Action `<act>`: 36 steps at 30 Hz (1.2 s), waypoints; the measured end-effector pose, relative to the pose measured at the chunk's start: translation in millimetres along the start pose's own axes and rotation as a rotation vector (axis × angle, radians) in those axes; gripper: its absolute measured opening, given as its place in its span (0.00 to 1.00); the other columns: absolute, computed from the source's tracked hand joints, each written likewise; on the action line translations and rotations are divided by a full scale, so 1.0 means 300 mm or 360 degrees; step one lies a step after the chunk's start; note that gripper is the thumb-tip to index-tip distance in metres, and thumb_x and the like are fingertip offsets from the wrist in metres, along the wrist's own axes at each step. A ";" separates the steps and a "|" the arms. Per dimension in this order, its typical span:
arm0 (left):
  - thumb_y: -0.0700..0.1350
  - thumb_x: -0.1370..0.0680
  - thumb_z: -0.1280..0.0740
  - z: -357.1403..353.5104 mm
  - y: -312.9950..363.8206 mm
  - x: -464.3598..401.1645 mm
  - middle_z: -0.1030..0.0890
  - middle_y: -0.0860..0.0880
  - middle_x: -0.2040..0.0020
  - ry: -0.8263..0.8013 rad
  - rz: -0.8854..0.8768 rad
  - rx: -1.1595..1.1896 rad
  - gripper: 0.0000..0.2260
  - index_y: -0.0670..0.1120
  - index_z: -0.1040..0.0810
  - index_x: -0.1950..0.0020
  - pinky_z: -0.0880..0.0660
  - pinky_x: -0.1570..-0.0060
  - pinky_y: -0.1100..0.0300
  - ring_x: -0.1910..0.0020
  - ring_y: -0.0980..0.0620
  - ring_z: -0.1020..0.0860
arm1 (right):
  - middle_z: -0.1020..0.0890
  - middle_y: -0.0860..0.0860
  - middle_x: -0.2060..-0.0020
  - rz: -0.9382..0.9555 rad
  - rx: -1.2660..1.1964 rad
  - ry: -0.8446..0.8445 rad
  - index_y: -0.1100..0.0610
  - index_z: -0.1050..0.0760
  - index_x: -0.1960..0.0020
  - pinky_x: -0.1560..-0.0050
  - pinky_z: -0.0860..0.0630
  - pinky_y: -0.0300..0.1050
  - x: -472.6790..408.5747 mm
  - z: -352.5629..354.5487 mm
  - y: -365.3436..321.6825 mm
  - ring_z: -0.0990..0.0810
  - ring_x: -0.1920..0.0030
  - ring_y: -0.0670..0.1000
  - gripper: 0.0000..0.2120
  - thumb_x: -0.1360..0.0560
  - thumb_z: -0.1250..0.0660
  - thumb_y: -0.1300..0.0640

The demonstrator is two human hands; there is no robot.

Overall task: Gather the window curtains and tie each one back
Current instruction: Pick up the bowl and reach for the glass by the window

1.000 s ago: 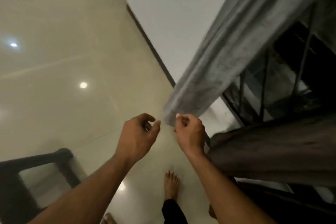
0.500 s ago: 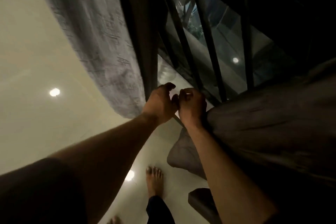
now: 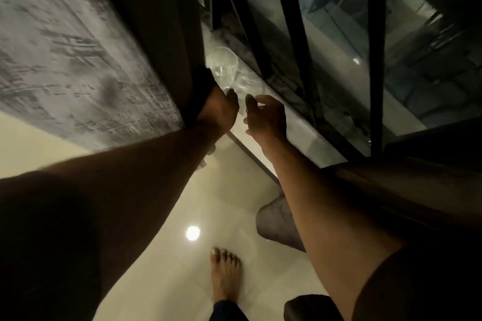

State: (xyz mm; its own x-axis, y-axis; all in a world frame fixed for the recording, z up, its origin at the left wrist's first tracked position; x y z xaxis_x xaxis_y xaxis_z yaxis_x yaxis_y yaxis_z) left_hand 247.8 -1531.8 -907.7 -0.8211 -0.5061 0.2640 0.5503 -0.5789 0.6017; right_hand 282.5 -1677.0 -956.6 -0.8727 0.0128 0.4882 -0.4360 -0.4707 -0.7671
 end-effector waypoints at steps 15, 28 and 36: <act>0.49 0.19 0.39 -0.002 -0.120 -0.247 0.15 0.39 0.50 -0.0006 0.0369 0.0407 0.14 0.41 0.21 0.44 0.19 0.47 0.47 0.51 0.40 0.16 | 0.16 0.62 0.41 0.0007 0.0030 -0.0177 0.61 0.24 0.32 0.45 0.17 0.61 -0.233 -0.241 -0.120 0.15 0.44 0.61 0.27 0.21 0.39 0.43; 0.44 0.18 0.38 0.073 -0.101 0.174 0.18 0.34 0.45 -0.0269 0.0309 0.0328 0.16 0.35 0.27 0.36 0.20 0.44 0.43 0.47 0.36 0.18 | 0.14 0.59 0.46 0.0025 0.0068 -0.0090 0.57 0.20 0.36 0.50 0.14 0.58 0.248 -0.029 -0.052 0.14 0.46 0.60 0.29 0.29 0.43 0.44; 0.56 0.31 0.38 0.149 -0.154 0.543 0.14 0.42 0.56 -0.0433 0.0334 0.0576 0.19 0.44 0.20 0.51 0.16 0.55 0.41 0.55 0.40 0.14 | 0.13 0.57 0.52 0.0117 0.0198 0.0053 0.56 0.18 0.42 0.48 0.18 0.54 0.695 0.150 -0.073 0.14 0.52 0.58 0.21 0.24 0.41 0.46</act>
State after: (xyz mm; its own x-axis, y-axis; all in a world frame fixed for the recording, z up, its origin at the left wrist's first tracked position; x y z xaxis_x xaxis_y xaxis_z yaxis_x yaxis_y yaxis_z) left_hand 81.7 -1559.0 -858.8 -0.7348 -0.3747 0.5654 0.6594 -0.1992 0.7249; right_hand 119.8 -1703.8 -819.3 -0.9089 0.0024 0.4169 -0.3418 -0.5770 -0.7418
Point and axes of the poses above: each hand's wrist, its own x-axis away from the middle knuckle, its own z-axis out of the back of the hand, y = z × x, the point moved 9 cm from there along -x, towards the middle knuckle
